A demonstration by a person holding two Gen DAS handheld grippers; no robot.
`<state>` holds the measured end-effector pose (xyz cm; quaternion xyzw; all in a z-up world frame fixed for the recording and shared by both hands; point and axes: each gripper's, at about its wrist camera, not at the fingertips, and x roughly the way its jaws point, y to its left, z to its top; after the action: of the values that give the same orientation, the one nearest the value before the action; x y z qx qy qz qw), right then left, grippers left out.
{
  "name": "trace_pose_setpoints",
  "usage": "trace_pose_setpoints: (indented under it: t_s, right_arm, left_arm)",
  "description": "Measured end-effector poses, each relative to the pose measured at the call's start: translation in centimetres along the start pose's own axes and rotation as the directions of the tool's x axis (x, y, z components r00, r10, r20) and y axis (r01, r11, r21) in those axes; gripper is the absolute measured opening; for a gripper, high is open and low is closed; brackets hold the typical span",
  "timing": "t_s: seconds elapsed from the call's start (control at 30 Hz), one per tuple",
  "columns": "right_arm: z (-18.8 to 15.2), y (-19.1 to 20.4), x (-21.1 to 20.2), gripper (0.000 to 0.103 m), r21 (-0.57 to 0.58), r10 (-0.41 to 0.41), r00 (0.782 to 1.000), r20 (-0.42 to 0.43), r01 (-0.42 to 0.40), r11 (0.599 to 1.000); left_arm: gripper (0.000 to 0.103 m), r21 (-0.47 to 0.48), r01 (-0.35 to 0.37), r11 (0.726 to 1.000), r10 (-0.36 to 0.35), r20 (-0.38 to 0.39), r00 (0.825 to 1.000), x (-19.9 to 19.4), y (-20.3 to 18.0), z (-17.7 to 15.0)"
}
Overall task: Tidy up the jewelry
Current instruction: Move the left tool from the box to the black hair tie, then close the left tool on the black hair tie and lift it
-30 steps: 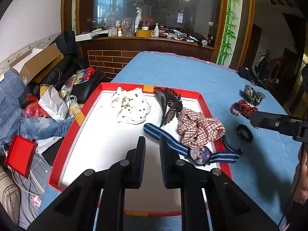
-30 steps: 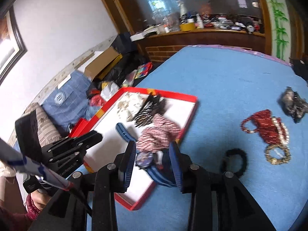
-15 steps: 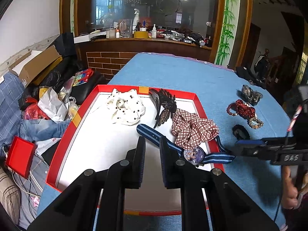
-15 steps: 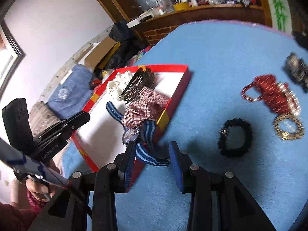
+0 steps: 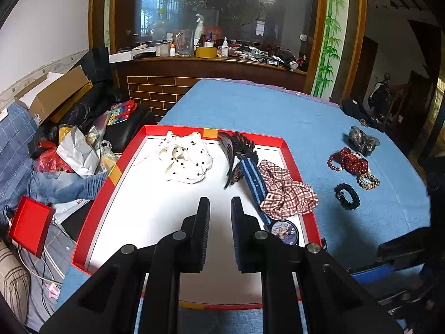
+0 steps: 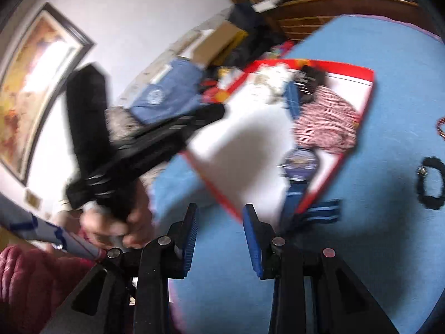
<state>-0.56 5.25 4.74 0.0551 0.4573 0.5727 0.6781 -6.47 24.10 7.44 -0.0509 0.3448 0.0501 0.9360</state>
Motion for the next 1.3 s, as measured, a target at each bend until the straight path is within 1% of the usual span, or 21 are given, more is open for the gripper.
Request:
trace_pose_setpoints:
  t_s: [0.03, 0.1, 0.13, 0.2, 0.23, 0.27, 0.33, 0.37, 0.4, 0.43, 0.47, 0.5, 0.57, 0.63, 0.67, 0.73, 0.8, 0.83, 0.97, 1.07, 1.3]
  right_arm:
    - [0.1, 0.2, -1.0, 0.037, -0.019, -0.027, 0.999, 0.028, 0.027, 0.999]
    - [0.4, -0.3, -3.2, 0.037, -0.015, -0.073, 0.992, 0.105, 0.074, 0.997]
    - [0.6, -1.2, -4.8, 0.037, 0.012, -0.136, 0.979, 0.149, 0.136, 0.991]
    - [0.7, -2.4, -6.8, 0.037, 0.056, -0.26, 0.945, 0.199, 0.254, 0.966]
    - [0.6, -3.3, -8.1, 0.036, 0.086, -0.331, 0.917, 0.222, 0.32, 0.943]
    - [0.6, -3.8, -8.7, 0.036, 0.109, -0.375, 0.898, 0.23, 0.359, 0.927]
    - [0.0, -5.5, -10.7, 0.036, 0.182, -0.481, 0.839, 0.255, 0.447, 0.876]
    - [0.1, -5.9, -11.3, 0.036, 0.203, -0.52, 0.813, 0.262, 0.481, 0.853]
    - [-0.1, -6.7, -12.1, 0.036, 0.239, -0.584, 0.768, 0.263, 0.534, 0.811]
    - [-0.3, -7.6, -12.8, 0.036, 0.27, -0.634, 0.732, 0.251, 0.576, 0.772]
    - [-0.6, -8.3, -13.4, 0.036, 0.301, -0.666, 0.706, 0.241, 0.598, 0.743]
    - [-0.8, -9.0, -13.9, 0.036, 0.329, -0.678, 0.696, 0.236, 0.599, 0.73]
    - [-1.3, -11.3, -15.9, 0.034, 0.41, -0.679, 0.699, 0.225, 0.564, 0.716]
    - [-1.8, -12.1, -16.6, 0.031, 0.453, -0.683, 0.699, 0.212, 0.55, 0.702]
    - [-1.9, -12.5, -17.1, 0.031, 0.469, -0.687, 0.696, 0.21, 0.545, 0.695]
    - [-2.3, -12.9, -17.8, 0.031, 0.501, -0.69, 0.692, 0.211, 0.53, 0.684]
    - [-2.7, -13.2, -18.4, 0.031, 0.526, -0.672, 0.707, 0.218, 0.495, 0.691]
    - [-3.0, -13.3, -18.5, 0.031, 0.534, -0.665, 0.713, 0.222, 0.482, 0.695]
    - [-3.0, -13.1, -18.6, 0.031, 0.536, -0.66, 0.714, 0.232, 0.472, 0.699]
    - [-3.1, -13.1, -18.6, 0.031, 0.536, -0.668, 0.708, 0.229, 0.481, 0.694]
    - [-3.5, -13.6, -18.8, 0.031, 0.558, -0.657, 0.719, 0.226, 0.457, 0.693]
  left_arm:
    - [0.015, 0.006, 0.001, 1.0, -0.001, -0.001, 1.0, 0.0, -0.2, 0.0]
    - [0.015, 0.019, 0.006, 1.0, -0.006, 0.002, 1.0, -0.2, -0.8, 0.2]
    - [0.015, 0.025, 0.01, 1.0, -0.01, 0.002, 1.0, -0.2, -1.1, 0.2]
    - [0.015, 0.037, 0.025, 0.999, -0.025, -0.001, 1.0, -0.2, -1.9, 0.4]
    - [0.017, 0.042, 0.035, 0.999, -0.035, -0.003, 0.999, -0.2, -2.3, 0.5]
    - [0.019, 0.046, 0.042, 0.998, -0.042, -0.004, 0.999, -0.2, -2.8, 0.5]
    - [0.026, 0.064, 0.049, 0.997, -0.049, -0.004, 0.999, -0.1, -3.9, 0.7]
    - [0.026, 0.076, 0.053, 0.996, -0.053, -0.006, 0.999, -0.1, -4.6, 0.8]
    - [0.026, 0.084, 0.058, 0.995, -0.058, -0.008, 0.998, 0.0, -5.1, 0.9]
    - [0.026, 0.092, 0.065, 0.994, -0.064, -0.011, 0.998, 0.0, -5.7, 1.0]
    - [0.026, 0.1, 0.072, 0.992, -0.071, -0.017, 0.997, 0.1, -6.3, 1.1]
    - [0.026, 0.11, 0.083, 0.991, -0.08, -0.026, 0.996, 0.2, -7.0, 1.3]
    - [0.027, 0.121, 0.111, 0.986, -0.106, -0.044, 0.993, 0.5, -8.1, 1.6]
    - [0.027, 0.124, 0.153, 0.98, -0.145, -0.074, 0.987, 0.9, -9.3, 1.9]
    - [0.027, 0.117, 0.193, 0.974, -0.182, -0.102, 0.978, 1.4, -10.1, 2.2]
    - [0.027, 0.112, 0.234, 0.966, -0.217, -0.142, 0.966, 2.3, -11.3, 2.7]
    - [0.027, 0.11, 0.257, 0.96, -0.235, -0.176, 0.956, 3.3, -12.6, 3.0]
    - [0.027, 0.11, 0.26, 0.959, -0.237, -0.189, 0.953, 3.8, -13.3, 3.2]
    - [0.027, 0.104, 0.274, 0.956, -0.244, -0.233, 0.941, 5.5, -15.4, 3.4]
    - [0.027, 0.09, 0.28, 0.956, -0.246, -0.276, 0.929, 7.3, -17.0, 3.4]
    - [0.027, 0.054, 0.27, 0.961, -0.233, -0.363, 0.902, 12.1, -18.7, 3.1]
